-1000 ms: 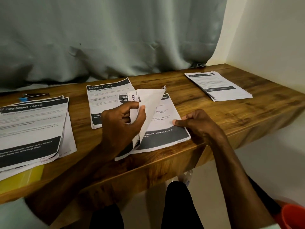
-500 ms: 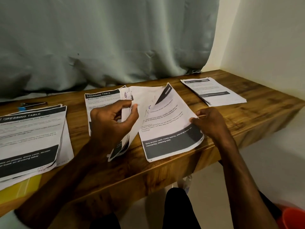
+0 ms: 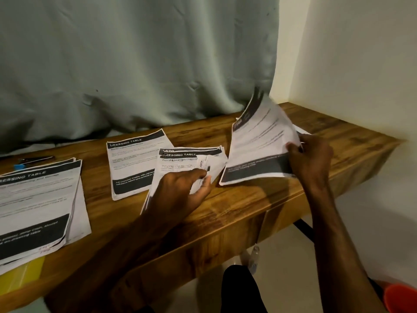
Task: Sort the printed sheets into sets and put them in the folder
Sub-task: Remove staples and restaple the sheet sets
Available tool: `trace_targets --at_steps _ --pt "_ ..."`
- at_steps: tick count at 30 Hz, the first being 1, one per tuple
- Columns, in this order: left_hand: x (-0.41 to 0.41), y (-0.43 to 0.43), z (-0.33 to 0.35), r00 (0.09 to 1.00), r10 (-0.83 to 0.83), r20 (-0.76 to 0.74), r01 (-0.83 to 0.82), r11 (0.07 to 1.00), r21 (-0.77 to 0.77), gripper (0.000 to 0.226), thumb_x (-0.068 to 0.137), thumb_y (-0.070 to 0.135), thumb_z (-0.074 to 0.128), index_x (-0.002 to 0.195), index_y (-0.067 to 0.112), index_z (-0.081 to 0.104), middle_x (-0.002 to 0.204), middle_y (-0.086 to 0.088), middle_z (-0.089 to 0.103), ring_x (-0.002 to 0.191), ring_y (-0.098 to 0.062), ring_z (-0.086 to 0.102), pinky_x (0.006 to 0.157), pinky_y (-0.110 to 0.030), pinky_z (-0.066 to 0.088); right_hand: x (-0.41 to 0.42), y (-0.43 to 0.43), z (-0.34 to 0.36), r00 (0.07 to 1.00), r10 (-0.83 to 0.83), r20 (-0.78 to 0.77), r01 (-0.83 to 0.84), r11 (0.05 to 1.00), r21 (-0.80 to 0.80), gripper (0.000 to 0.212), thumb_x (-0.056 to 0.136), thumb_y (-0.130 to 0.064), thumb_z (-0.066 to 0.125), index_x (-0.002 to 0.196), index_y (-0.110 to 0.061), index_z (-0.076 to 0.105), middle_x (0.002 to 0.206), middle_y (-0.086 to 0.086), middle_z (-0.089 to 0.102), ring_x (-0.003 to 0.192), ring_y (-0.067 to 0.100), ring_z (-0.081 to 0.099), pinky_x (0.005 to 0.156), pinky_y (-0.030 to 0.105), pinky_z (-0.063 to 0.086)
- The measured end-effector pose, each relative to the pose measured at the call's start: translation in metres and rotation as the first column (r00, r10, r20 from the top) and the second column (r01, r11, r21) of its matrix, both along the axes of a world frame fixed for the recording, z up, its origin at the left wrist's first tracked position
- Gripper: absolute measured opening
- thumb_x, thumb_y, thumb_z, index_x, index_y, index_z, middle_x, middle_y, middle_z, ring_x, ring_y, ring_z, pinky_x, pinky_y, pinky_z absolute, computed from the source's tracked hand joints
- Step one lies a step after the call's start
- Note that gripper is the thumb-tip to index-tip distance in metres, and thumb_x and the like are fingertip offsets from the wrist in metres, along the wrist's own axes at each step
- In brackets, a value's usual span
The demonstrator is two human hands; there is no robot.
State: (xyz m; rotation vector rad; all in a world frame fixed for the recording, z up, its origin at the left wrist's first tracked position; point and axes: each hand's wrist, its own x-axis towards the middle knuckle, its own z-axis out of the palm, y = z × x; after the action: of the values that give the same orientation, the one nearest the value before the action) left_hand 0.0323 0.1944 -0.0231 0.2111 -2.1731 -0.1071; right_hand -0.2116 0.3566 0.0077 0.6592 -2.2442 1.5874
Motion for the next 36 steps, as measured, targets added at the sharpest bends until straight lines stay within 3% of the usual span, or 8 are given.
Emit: trace_targets --at_steps 3,5,11,15,22,26,30,36 --pt "-0.012 0.003 -0.007 0.998 -0.012 0.07 0.008 0.998 0.062 0.022 0.085 0.023 0.076 0.099 0.007 0.079 0.096 -0.007 0.079 0.082 -0.021 0.075 0.082 -0.024 0.052 0.002 -0.002 -0.001 0.996 -0.061 -0.063 0.046 0.977 -0.209 0.032 0.097 -0.014 0.067 0.126 -0.002 0.068 0.127 0.011 0.069 0.1 0.015 0.067 0.064 0.0 0.047" --pt "-0.02 0.006 -0.01 0.989 -0.012 0.145 -0.008 0.991 0.137 0.023 0.089 0.029 0.072 0.102 0.011 0.079 0.101 -0.004 0.079 0.088 -0.021 0.075 0.087 -0.026 0.051 0.004 -0.008 -0.008 0.996 -0.069 -0.051 0.051 0.954 -0.296 0.031 0.098 -0.017 0.067 0.126 -0.005 0.069 0.126 0.008 0.07 0.102 0.014 0.069 0.073 0.008 0.055" --pt "-0.021 0.004 -0.013 0.934 -0.173 0.314 0.028 0.909 0.416 0.021 0.098 0.014 0.063 0.113 0.017 0.077 0.114 0.004 0.076 0.101 -0.01 0.071 0.094 -0.033 0.057 0.004 -0.019 -0.036 0.983 -0.043 0.179 0.125 0.87 -0.477 0.025 0.095 -0.014 0.069 0.119 -0.007 0.072 0.113 0.001 0.074 0.095 0.012 0.072 0.081 0.03 0.062" --pt "-0.019 -0.001 -0.01 0.945 -0.229 0.233 0.08 0.855 0.512 0.022 0.092 0.006 0.069 0.103 0.023 0.078 0.097 0.007 0.078 0.081 -0.007 0.073 0.078 -0.03 0.062 -0.004 -0.021 -0.047 0.935 0.073 0.347 0.139 0.824 -0.549 0.017 0.092 -0.009 0.07 0.108 -0.008 0.074 0.097 -0.002 0.076 0.09 0.016 0.074 0.079 0.031 0.063" --pt "-0.019 0.003 -0.018 0.966 -0.153 0.207 0.044 0.89 0.453 0.015 0.086 0.019 0.075 0.098 0.027 0.069 0.05 0.009 0.056 0.047 -0.012 0.055 0.057 -0.029 0.054 0.0 -0.029 -0.056 0.857 0.208 0.472 0.183 0.733 -0.655 0.017 0.09 -0.004 0.07 0.107 -0.001 0.073 0.103 0.011 0.077 0.094 0.027 0.076 0.085 0.043 0.062" --pt "-0.019 0.004 -0.024 0.97 -0.132 0.207 0.033 0.907 0.42 0.014 0.087 0.019 0.071 0.093 0.029 0.079 0.063 0.022 0.063 0.055 -0.003 0.06 0.058 -0.021 0.05 -0.004 -0.034 -0.057 0.857 0.208 0.472 0.187 0.728 -0.659 0.006 0.086 -0.004 0.073 0.09 -0.008 0.074 0.091 0.004 0.078 0.091 0.029 0.076 0.084 0.05 0.062" --pt "-0.022 0.007 -0.029 0.968 -0.095 0.231 -0.008 0.914 0.407 0.022 0.085 0.024 0.06 0.086 0.03 0.081 0.088 0.016 0.077 0.066 -0.008 0.068 0.066 -0.034 0.061 -0.004 -0.038 -0.056 0.863 0.214 0.457 0.156 0.749 -0.644 0.019 0.088 -0.004 0.072 0.078 -0.019 0.07 0.078 -0.01 0.074 0.093 0.028 0.075 0.084 0.049 0.062" --pt "-0.023 0.012 -0.028 0.967 -0.064 0.247 -0.039 0.919 0.392 0.023 0.082 0.023 0.057 0.086 0.028 0.08 0.093 0.016 0.077 0.068 -0.005 0.066 0.068 -0.03 0.059 -0.01 -0.039 -0.069 0.871 0.188 0.453 0.18 0.738 -0.651 0.013 0.089 -0.004 0.072 0.102 -0.005 0.074 0.096 -0.003 0.076 0.091 0.02 0.076 0.085 0.04 0.063"
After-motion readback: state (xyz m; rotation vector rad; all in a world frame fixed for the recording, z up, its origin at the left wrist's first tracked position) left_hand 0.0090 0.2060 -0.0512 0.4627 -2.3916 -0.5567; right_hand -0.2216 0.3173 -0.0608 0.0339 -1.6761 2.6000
